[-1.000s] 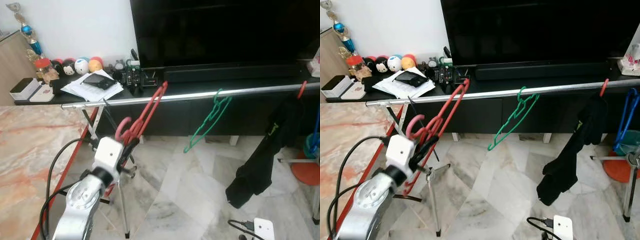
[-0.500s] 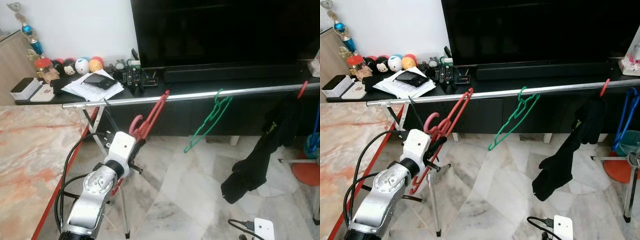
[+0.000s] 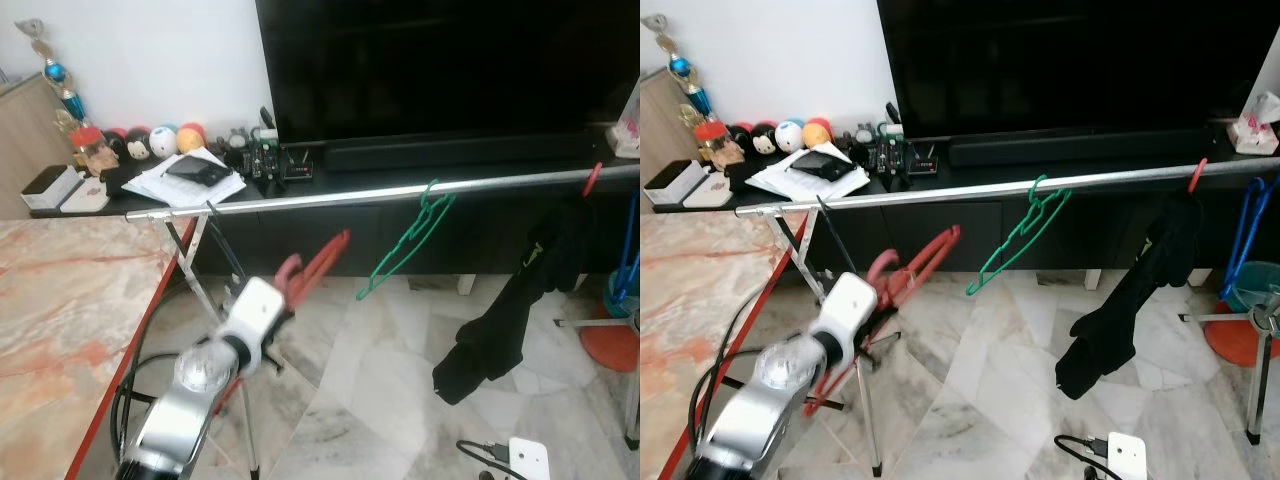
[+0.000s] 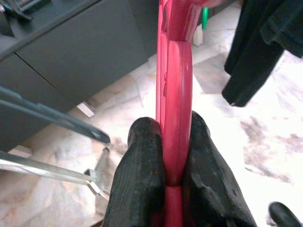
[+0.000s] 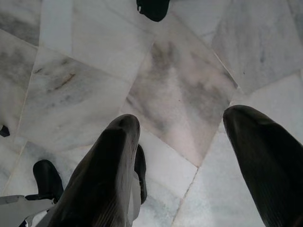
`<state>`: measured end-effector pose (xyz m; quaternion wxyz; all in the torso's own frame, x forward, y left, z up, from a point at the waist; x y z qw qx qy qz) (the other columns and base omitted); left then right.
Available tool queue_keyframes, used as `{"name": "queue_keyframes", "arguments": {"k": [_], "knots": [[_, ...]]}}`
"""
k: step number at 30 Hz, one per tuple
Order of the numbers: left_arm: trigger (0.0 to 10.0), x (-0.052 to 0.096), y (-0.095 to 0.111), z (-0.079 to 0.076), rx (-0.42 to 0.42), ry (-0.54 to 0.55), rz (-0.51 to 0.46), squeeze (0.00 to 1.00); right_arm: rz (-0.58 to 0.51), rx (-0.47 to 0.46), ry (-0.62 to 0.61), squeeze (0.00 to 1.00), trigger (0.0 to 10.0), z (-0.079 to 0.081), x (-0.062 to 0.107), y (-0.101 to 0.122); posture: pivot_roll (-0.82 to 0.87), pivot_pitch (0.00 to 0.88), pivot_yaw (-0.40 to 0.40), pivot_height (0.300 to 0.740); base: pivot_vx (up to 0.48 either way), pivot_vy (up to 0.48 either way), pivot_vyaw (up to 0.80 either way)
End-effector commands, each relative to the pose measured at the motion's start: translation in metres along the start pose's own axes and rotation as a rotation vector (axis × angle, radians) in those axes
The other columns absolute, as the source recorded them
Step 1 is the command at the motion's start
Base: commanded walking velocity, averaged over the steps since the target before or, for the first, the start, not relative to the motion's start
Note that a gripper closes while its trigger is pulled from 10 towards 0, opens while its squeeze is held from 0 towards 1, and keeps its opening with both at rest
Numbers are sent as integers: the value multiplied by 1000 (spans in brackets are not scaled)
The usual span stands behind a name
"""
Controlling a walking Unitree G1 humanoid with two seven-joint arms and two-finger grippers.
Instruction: Hang hanger
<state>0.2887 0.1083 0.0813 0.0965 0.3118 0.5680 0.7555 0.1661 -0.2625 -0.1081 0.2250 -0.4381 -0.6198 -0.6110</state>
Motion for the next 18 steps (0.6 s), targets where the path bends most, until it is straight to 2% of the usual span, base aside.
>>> {"name": "queue_keyframes", "arguments": {"k": [1, 3, 5, 13, 18], "knots": [[10000, 8, 12, 6, -34, -5, -53, 0, 5, -8, 4, 0, 10000, 2, 0, 0, -34, 0, 84, 740, 0, 0, 0], [10000, 9, 1, 13, -80, 17, 23, 0, 5, -6, 5, 0, 10000, 2, 0, 0, -30, 0, 81, 740, 0, 0, 0], [10000, 8, -1, 16, -92, 34, 45, 0, 5, -4, 6, 0, 10000, 2, 0, 0, -30, 0, 80, 740, 0, 0, 0], [10000, -21, 34, 18, -53, 83, -27, 0, 6, -4, 6, 0, 10000, 2, 0, 0, -39, 0, 79, 740, 0, 0, 0], [10000, -31, 34, 17, -23, 93, -14, 0, 8, -3, 9, 0, 10000, 3, 0, 0, -41, 0, 80, 740, 0, 0, 0]]}}
Point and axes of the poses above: a point about 5 cm out from each wrist's last joint towards the gripper, its own x axis pointing back from the gripper into the wrist, its own y axis along the axis of the wrist's last joint, z = x × y, the point moved 3 cm from there along -x, pointing out of the wrist towards the gripper, and after that the axes turned 3 degrees about x, right-handed, at the moved point
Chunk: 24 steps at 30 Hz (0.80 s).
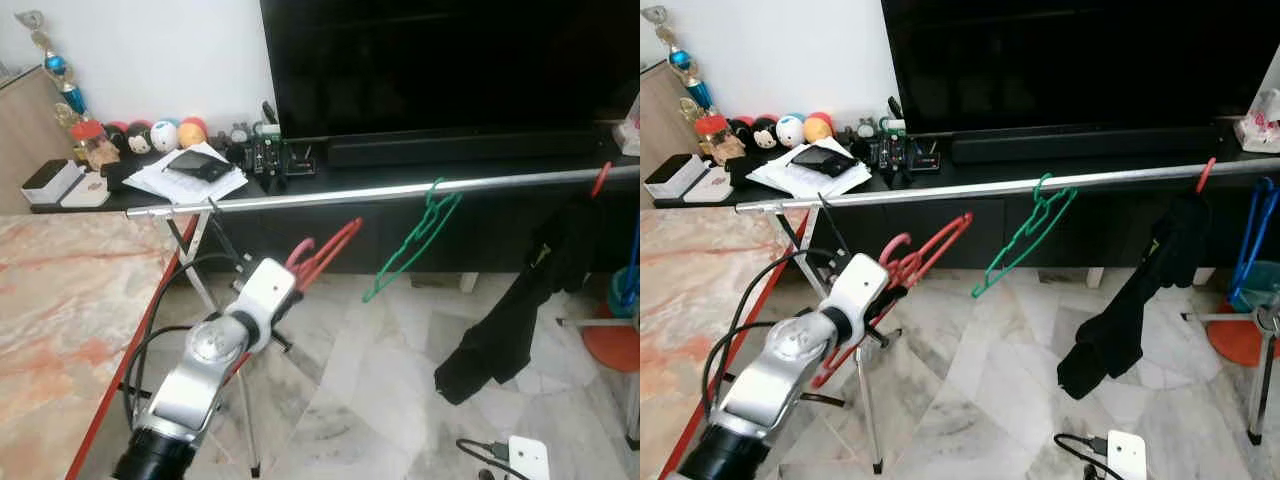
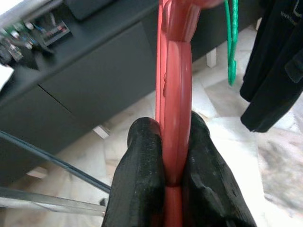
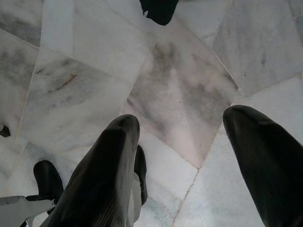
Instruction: Hang hanger
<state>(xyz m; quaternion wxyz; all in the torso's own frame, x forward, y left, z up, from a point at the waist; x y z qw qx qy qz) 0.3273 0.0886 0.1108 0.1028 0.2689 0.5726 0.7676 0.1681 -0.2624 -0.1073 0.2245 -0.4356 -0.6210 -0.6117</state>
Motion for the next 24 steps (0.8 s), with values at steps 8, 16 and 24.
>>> {"name": "queue_keyframes", "arguments": {"k": [8, 16, 24], "knots": [[10000, -5, -15, 4, 7, 32, 61, 0, 12, -8, 5, 0, 10000, 3, 0, -3, -43, 0, 82, 740, 0, 0, 0], [10000, -4, -15, 12, 116, 81, -3, 0, 17, -14, 8, 0, 10000, 3, 0, -3, -43, 0, 79, 740, 0, 0, -279], [10000, -3, -17, 12, 159, 99, -21, 0, 18, -9, 13, 0, 10000, 3, 0, -4, -48, 0, 82, 740, 0, 0, -740]]}}
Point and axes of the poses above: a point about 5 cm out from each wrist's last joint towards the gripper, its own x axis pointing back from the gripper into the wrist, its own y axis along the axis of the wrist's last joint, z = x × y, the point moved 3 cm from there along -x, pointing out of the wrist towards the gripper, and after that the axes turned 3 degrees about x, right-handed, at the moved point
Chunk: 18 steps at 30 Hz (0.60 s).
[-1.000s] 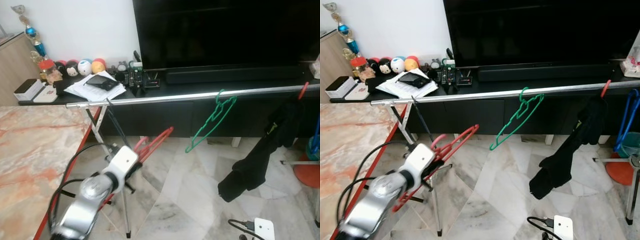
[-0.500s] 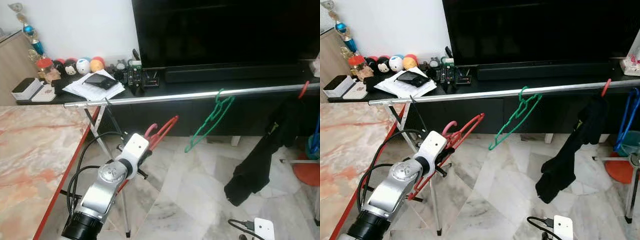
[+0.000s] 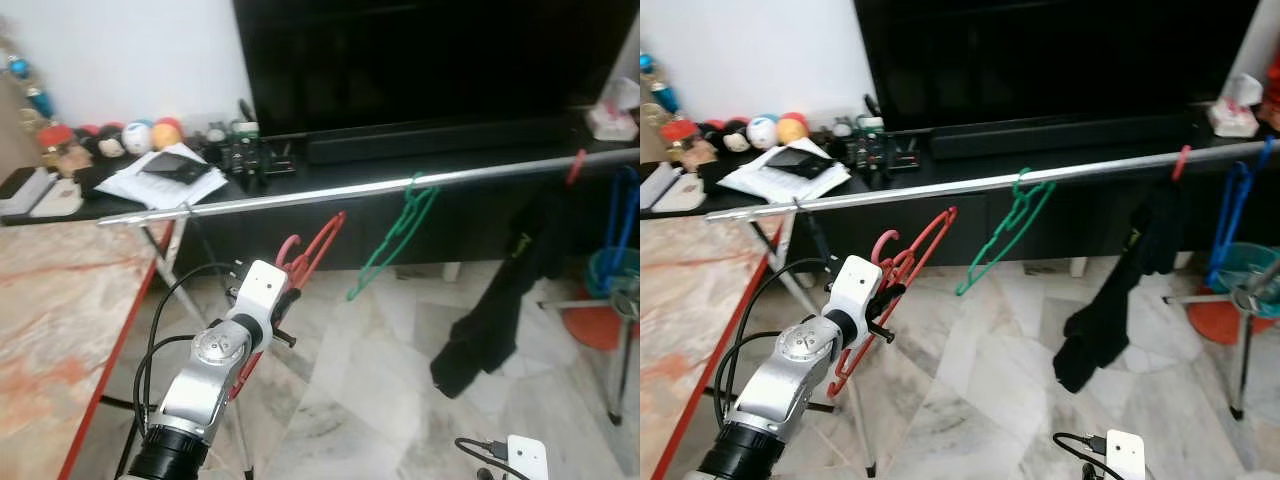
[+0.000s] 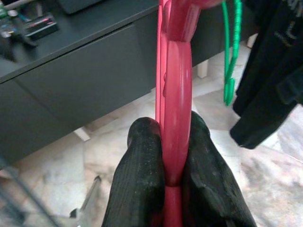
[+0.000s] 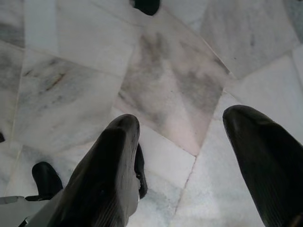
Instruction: Hang hanger
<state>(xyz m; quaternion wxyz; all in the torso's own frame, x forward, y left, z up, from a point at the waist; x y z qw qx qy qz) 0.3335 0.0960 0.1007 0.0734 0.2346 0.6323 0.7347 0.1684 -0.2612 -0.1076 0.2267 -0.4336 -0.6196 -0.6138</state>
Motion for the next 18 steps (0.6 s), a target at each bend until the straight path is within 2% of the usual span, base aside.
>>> {"name": "queue_keyframes", "arguments": {"k": [1, 2, 10, 18], "knots": [[10000, 2, -5, 5, 23, 15, 11, 0, 18, -7, 6, 0, 10000, 2, 0, -4, -48, 0, 82, 740, 0, 0, -731], [10000, 2, -6, 5, 25, 13, 9, 0, 18, -8, 6, 0, 10000, 2, 0, -4, -47, 0, 81, 740, 0, 0, -663], [10000, 3, -5, 3, 18, 3, 3, 0, 18, -6, 11, 0, 10000, 3, 0, -4, -46, 0, 83, 740, 0, 0, 0], [10000, 2, -3, 2, 24, -1, 3, 0, 20, -8, 15, 0, 10000, 3, 0, -4, -46, 0, 84, 740, 0, 0, -725]]}}
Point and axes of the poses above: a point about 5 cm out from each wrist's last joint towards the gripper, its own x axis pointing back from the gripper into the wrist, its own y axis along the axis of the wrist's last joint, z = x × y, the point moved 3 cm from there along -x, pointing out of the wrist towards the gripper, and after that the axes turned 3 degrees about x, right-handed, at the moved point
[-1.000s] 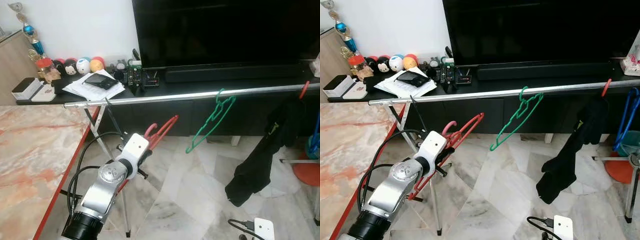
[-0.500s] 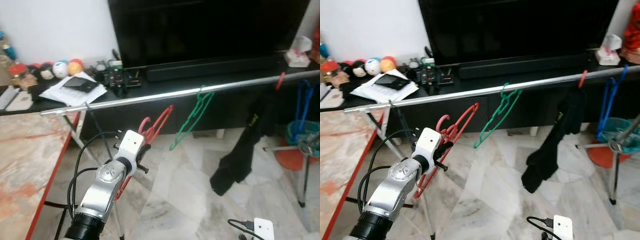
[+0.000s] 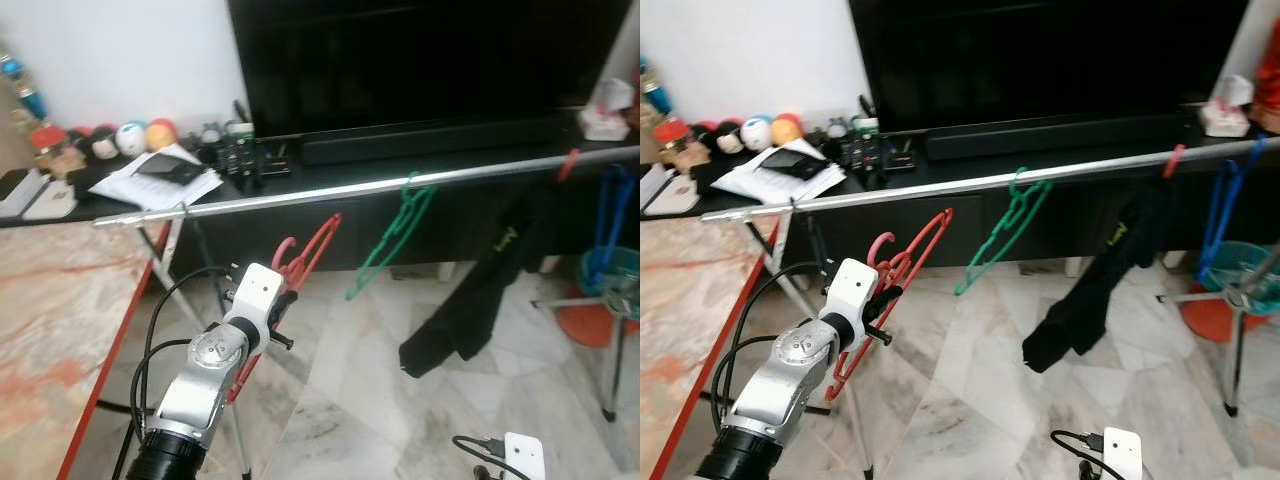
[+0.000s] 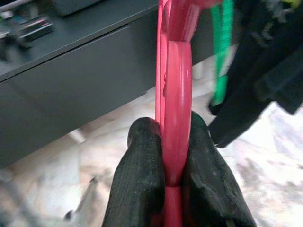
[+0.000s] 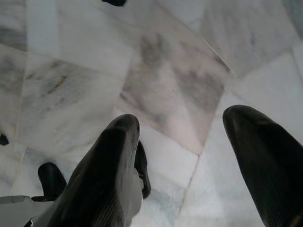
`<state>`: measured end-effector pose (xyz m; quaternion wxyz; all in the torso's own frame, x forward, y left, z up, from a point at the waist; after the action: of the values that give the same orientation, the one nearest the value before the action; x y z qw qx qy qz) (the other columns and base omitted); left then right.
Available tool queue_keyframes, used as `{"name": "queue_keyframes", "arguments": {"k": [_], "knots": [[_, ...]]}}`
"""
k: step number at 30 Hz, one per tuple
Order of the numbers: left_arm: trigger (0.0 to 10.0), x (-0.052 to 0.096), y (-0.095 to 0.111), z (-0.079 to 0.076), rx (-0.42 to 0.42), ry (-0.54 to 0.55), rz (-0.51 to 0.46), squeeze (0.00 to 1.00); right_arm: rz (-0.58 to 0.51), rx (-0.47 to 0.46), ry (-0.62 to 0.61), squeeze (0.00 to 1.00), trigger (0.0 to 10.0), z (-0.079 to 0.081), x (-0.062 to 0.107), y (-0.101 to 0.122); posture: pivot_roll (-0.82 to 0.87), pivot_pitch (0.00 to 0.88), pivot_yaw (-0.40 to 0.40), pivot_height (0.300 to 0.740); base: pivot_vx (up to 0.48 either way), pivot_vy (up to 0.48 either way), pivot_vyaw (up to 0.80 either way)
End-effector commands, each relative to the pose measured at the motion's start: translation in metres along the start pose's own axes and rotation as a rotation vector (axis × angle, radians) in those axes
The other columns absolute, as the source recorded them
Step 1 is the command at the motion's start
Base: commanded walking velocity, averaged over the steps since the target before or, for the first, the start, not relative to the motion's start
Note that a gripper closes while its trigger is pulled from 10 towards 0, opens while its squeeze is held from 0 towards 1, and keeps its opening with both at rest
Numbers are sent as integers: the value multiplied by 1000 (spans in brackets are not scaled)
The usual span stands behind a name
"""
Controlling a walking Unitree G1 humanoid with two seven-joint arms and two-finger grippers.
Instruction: Hang hanger
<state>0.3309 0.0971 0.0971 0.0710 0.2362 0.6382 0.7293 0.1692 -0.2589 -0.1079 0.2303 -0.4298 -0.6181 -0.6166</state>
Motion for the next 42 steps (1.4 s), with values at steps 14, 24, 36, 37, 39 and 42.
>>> {"name": "queue_keyframes", "arguments": {"k": [14, 24, 36, 37, 39, 42], "knots": [[10000, 1, -1, 3, 7, 5, 8, 0, 18, -5, 5, 0, 10000, 1, 0, -4, -45, 0, 83, 740, 0, 0, -758], [10000, 1, -2, 2, 10, 2, 17, 0, 20, -6, 6, 0, 10000, 1, 0, -4, -45, 0, 84, 740, 0, 0, -700], [10000, 1, 0, 1, 0, 3, 6, 0, 21, -7, 6, 0, 10000, 1, 0, -4, -44, 0, 85, 740, 0, 120, -743], [10000, 0, 0, 1, 0, 3, 5, 0, 20, -7, 6, 0, 10000, 1, 0, -4, -44, 0, 85, 740, 0, 0, -744], [10000, 0, 0, 1, -1, 1, 4, 0, 20, -8, 6, 0, 10000, 1, 0, -4, -44, 0, 85, 740, 0, 0, -734], [10000, 0, 0, 0, -3, -3, 6, 0, 16, -11, 6, 0, 10000, 1, 0, -4, -44, 0, 85, 740, 0, 0, -421]]}}
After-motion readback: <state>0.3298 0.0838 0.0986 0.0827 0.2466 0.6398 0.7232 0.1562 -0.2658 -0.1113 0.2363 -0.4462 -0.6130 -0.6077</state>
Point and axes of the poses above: a point about 5 cm out from each wrist's last joint towards the gripper, its own x axis pointing back from the gripper into the wrist, its own y axis along the axis of the wrist's last joint, z = x × y, the point moved 3 cm from there along -x, pointing out of the wrist towards the gripper, and after that the axes turned 3 degrees about x, right-handed, at the moved point
